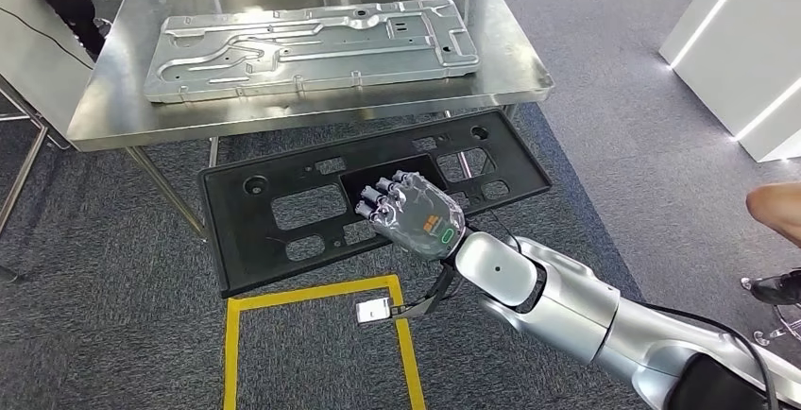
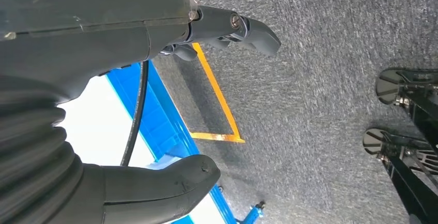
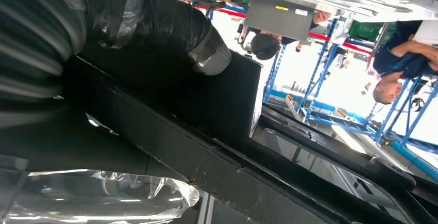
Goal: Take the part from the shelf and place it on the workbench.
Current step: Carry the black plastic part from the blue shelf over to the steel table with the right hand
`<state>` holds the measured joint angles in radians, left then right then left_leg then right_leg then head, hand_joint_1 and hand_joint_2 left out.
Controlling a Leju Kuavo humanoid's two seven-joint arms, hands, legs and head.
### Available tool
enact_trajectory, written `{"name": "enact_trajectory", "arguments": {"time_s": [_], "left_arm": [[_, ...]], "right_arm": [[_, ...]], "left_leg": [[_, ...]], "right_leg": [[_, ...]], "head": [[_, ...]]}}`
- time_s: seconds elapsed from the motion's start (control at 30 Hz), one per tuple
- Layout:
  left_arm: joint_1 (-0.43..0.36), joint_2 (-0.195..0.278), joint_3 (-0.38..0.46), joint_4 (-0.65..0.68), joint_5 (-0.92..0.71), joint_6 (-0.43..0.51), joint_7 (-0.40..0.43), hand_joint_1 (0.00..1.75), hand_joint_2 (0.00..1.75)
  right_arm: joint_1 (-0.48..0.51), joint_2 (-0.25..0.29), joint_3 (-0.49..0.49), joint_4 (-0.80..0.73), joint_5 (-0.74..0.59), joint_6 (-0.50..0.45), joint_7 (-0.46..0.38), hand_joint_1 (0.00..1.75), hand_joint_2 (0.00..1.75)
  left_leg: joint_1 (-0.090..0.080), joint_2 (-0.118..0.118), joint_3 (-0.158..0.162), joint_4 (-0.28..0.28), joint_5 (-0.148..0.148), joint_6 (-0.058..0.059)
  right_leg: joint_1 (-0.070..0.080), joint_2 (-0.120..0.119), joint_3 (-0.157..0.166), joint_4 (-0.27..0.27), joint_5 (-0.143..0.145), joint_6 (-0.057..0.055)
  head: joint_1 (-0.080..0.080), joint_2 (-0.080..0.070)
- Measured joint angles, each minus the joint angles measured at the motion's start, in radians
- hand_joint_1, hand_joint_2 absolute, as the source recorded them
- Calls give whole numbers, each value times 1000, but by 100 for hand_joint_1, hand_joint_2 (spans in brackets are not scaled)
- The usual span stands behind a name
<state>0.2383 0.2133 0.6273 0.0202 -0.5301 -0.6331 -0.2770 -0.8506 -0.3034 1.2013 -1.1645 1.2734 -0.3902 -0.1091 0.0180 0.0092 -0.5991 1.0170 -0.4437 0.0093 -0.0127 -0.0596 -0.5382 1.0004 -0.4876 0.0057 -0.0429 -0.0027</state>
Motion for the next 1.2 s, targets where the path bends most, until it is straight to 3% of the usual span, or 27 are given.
{"name": "enact_trajectory", "arguments": {"time_s": [0.13, 0.33, 1.2], "left_arm": [[0, 1, 2, 0, -8, -12, -9, 0, 175], [1, 1, 4, 0, -9, -16, -11, 0, 175], [-1, 21, 5, 0, -40, -22, -13, 0, 175]], "right_arm": [[-2, 0, 0, 5, 0, 1, 0, 175, 175], [-2, 0, 0, 6, 0, 0, -2, 175, 175], [-6, 14, 0, 16, -6, 19, -3, 175, 175]], "left_leg": [[-1, 0, 0, 0, 0, 1], [-2, 0, 1, 0, 0, 1], [-1, 0, 2, -1, 1, 0]], "right_leg": [[-1, 0, 0, 0, 1, 9], [1, 0, 0, 0, 0, 12], [2, 0, 0, 1, -1, 13]], "head": [[0, 0], [0, 0], [0, 0]]}}
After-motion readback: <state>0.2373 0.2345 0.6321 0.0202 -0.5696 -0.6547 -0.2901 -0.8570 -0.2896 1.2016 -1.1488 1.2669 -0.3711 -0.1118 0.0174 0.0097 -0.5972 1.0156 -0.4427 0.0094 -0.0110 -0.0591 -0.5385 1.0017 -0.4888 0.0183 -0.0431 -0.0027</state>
